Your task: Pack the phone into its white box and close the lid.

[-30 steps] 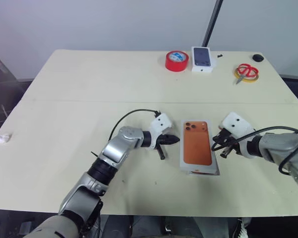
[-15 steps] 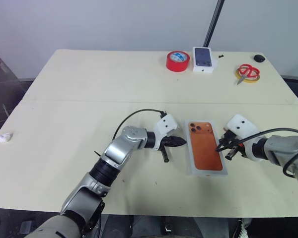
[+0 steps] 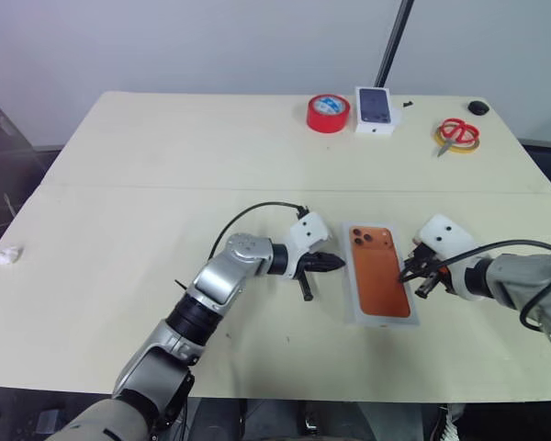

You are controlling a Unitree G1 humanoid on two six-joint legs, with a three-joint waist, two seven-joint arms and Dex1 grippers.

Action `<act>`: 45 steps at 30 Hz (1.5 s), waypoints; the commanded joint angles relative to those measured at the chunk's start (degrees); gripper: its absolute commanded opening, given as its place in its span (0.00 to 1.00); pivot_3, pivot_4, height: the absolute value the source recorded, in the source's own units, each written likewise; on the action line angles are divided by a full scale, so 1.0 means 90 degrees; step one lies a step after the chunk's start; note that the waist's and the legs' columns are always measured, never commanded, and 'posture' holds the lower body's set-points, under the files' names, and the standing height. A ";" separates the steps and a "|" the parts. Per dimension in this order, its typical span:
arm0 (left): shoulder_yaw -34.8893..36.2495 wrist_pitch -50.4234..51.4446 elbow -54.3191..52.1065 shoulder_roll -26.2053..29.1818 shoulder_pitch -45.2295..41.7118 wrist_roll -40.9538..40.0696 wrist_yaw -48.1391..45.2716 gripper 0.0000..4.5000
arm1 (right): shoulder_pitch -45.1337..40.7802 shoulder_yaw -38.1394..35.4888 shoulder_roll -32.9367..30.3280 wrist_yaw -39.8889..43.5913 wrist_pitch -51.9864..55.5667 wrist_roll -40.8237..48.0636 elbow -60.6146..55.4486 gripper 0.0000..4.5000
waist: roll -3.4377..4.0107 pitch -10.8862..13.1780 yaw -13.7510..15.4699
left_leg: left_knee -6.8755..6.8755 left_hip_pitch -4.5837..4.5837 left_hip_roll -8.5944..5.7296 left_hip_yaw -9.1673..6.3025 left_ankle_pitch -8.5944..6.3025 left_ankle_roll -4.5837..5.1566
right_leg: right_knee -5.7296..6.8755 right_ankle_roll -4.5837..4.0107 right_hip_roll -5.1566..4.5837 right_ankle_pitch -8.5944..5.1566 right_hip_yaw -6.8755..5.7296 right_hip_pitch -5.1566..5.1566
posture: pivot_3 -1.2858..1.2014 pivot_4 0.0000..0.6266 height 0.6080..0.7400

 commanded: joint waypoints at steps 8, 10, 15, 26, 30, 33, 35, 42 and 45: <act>-0.0012 -0.0108 -0.0019 -0.0069 -0.0051 -0.0013 -0.0002 0.00 | -0.0076 0.0055 0.0182 0.0142 -0.0062 0.0046 -0.0242 0.01 | 0.0000 0.0000 -0.0005 | 0.0000 0.0001 0.0000 0.0000 0.0000 0.0000 | 0.0002 0.0000 0.0000 0.0000 0.0000 0.0000 | 0.52 0.24 0.94; 0.0008 -0.0113 0.0015 -0.0056 -0.0045 -0.0011 0.0015 0.00 | -0.0092 0.0059 0.0196 0.0148 -0.0051 0.0052 -0.0267 0.01 | 0.0000 0.0000 -0.0005 | 0.0000 0.0001 0.0000 0.0000 0.0000 0.0000 | 0.0003 0.0000 0.0001 0.0000 0.0000 0.0000 | 0.52 0.24 0.94; 0.0066 -0.0128 0.0094 -0.0024 -0.0055 -0.0028 0.0032 0.00 | -0.0091 0.0039 0.0178 0.0190 -0.0058 0.0041 -0.0293 0.01 | 0.0000 0.0000 -0.0006 | 0.0000 0.0001 0.0000 0.0000 0.0000 0.0000 | 0.0003 0.0000 0.0001 0.0000 0.0000 0.0000 | 0.52 0.24 0.94; 0.0291 -0.0106 0.0131 0.0107 -0.0036 -0.0079 0.0132 0.00 | 0.0138 -0.0353 -0.0103 0.0398 -0.0381 -0.0166 -0.0068 0.01 | 0.0000 0.0000 -0.0005 | 0.0000 0.0002 0.0000 0.0000 0.0000 0.0000 | 0.0005 0.0000 0.0001 0.0000 0.0000 0.0000 | 0.52 0.24 0.94; 0.0676 0.0027 0.0073 0.0137 -0.0149 -0.0293 0.0226 0.00 | 0.0460 -0.0981 -0.0311 0.0886 -0.0694 -0.0037 -0.0147 0.01 | 0.0000 0.0000 -0.0002 | 0.0001 0.0002 0.0000 0.0001 0.0000 0.0000 | 0.0007 0.0000 0.0000 0.0000 0.0001 -0.0001 | 0.52 0.24 0.94; 0.0749 0.0039 0.0179 0.0008 -0.0351 -0.0333 0.0266 0.00 | 0.0902 -0.1437 -0.0353 0.1378 -0.0899 0.0221 -0.0457 0.01 | 0.0000 0.0000 0.0021 | 0.0001 0.0003 0.0000 0.0000 0.0000 0.0000 | 0.0007 0.0000 0.0001 0.0000 -0.0001 0.0001 | 0.52 0.24 0.94; 0.0624 -0.0082 0.0400 -0.0151 -0.0503 -0.0229 0.0284 0.00 | 0.1164 -0.1526 -0.0289 0.1535 -0.0905 0.0373 -0.0709 0.01 | 0.0000 0.0000 0.0045 | 0.0003 0.0002 -0.0003 -0.0001 0.0000 0.0000 | 0.0007 0.0001 0.0000 0.0000 -0.0002 0.0003 | 0.52 0.24 0.94; 0.0034 -0.0554 0.1590 -0.0612 -0.0914 0.0387 0.0372 0.00 | 0.1701 -0.0859 0.0085 0.1050 -0.0849 0.0159 -0.0902 0.01 | -0.0001 0.0000 0.0095 | 0.0007 0.0005 -0.0013 0.0000 0.0000 0.0001 | 0.0006 0.0002 0.0000 -0.0001 0.0001 0.0005 | 0.52 0.24 0.94; -0.0009 -0.0603 0.1842 -0.0596 -0.0871 0.0520 0.0389 0.00 | 0.1772 -0.0686 0.0144 0.0866 -0.0889 0.0023 -0.0909 0.01 | -0.0008 -0.0009 0.0091 | 0.0006 0.0011 -0.0012 -0.0002 0.0000 0.0001 | 0.0007 0.0002 0.0002 -0.0001 0.0001 0.0011 | 0.52 0.24 0.94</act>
